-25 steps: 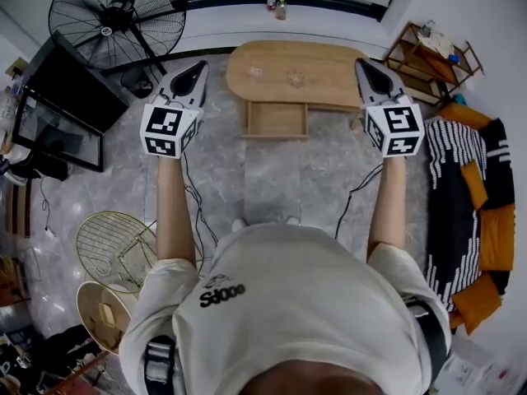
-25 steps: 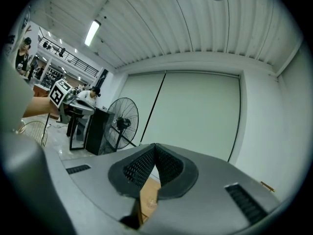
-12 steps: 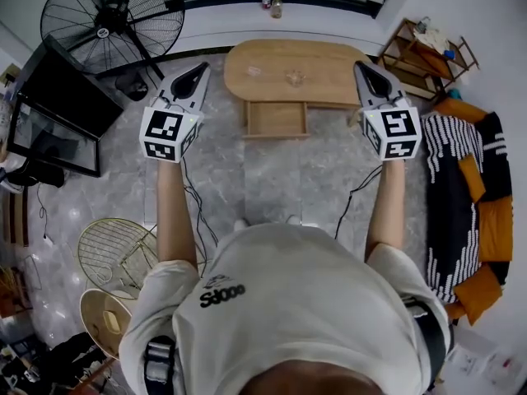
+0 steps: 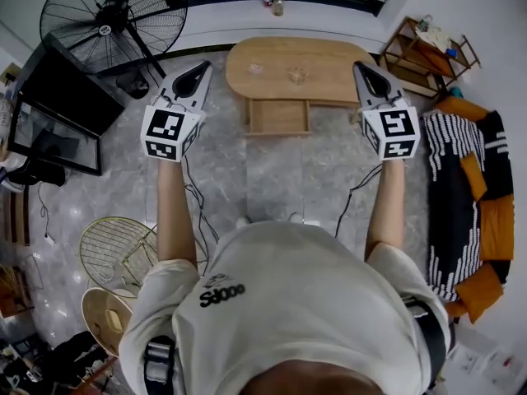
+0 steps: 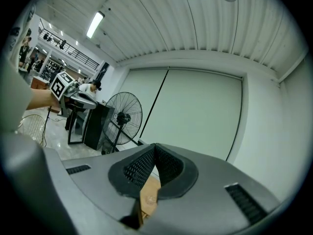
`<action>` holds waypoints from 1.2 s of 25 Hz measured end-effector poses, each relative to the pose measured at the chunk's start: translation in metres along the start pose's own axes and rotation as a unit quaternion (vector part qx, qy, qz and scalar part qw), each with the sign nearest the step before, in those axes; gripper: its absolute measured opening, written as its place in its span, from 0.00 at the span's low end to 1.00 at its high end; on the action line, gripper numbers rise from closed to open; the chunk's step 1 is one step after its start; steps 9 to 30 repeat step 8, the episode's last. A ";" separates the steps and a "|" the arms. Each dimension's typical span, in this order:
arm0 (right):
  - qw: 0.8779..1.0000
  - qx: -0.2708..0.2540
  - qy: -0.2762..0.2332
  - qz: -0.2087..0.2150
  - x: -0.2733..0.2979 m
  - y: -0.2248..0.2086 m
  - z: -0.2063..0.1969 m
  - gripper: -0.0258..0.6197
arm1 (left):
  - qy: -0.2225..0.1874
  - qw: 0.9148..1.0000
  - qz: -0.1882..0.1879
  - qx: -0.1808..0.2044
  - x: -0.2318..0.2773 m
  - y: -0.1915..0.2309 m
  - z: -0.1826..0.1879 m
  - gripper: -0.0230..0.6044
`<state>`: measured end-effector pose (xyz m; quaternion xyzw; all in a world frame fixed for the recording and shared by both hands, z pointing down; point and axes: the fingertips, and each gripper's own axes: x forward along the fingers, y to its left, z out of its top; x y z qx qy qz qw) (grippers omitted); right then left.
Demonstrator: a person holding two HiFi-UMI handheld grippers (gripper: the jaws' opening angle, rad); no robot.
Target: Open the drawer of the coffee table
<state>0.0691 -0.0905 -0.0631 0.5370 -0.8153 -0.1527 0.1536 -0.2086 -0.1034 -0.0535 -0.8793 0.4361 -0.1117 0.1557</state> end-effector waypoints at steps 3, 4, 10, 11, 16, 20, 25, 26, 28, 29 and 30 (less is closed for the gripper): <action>1.000 0.001 0.002 0.001 0.001 0.001 -0.002 0.05 | 0.000 1.000 -0.001 0.000 0.000 0.000 -0.001 0.07; 1.000 0.001 0.003 0.001 0.001 0.001 -0.003 0.05 | 0.001 1.000 -0.001 0.001 0.000 -0.001 -0.002 0.07; 1.000 -0.002 0.004 0.004 -0.001 0.004 -0.005 0.05 | 0.004 1.000 -0.002 0.002 -0.001 -0.003 -0.005 0.07; 1.000 -0.002 0.004 0.004 -0.001 0.004 -0.005 0.05 | 0.004 1.000 -0.002 0.002 -0.001 -0.003 -0.005 0.07; 1.000 -0.002 0.004 0.004 -0.001 0.004 -0.005 0.05 | 0.004 1.000 -0.002 0.002 -0.001 -0.003 -0.005 0.07; 1.000 -0.002 0.004 0.004 -0.001 0.004 -0.005 0.05 | 0.004 1.000 -0.002 0.002 -0.001 -0.003 -0.005 0.07; 1.000 -0.002 0.004 0.004 -0.001 0.004 -0.005 0.05 | 0.004 1.000 -0.002 0.002 -0.001 -0.003 -0.005 0.07; 1.000 -0.002 0.004 0.004 -0.001 0.004 -0.005 0.05 | 0.004 1.000 -0.002 0.002 -0.001 -0.003 -0.005 0.07; 1.000 -0.002 0.004 0.004 -0.001 0.004 -0.005 0.05 | 0.004 1.000 -0.002 0.002 -0.001 -0.003 -0.005 0.07; 1.000 -0.002 0.004 0.004 -0.001 0.004 -0.005 0.05 | 0.004 1.000 -0.002 0.002 -0.001 -0.003 -0.005 0.07; 1.000 -0.002 0.004 0.004 -0.001 0.004 -0.005 0.05 | 0.004 1.000 -0.002 0.002 -0.001 -0.003 -0.005 0.07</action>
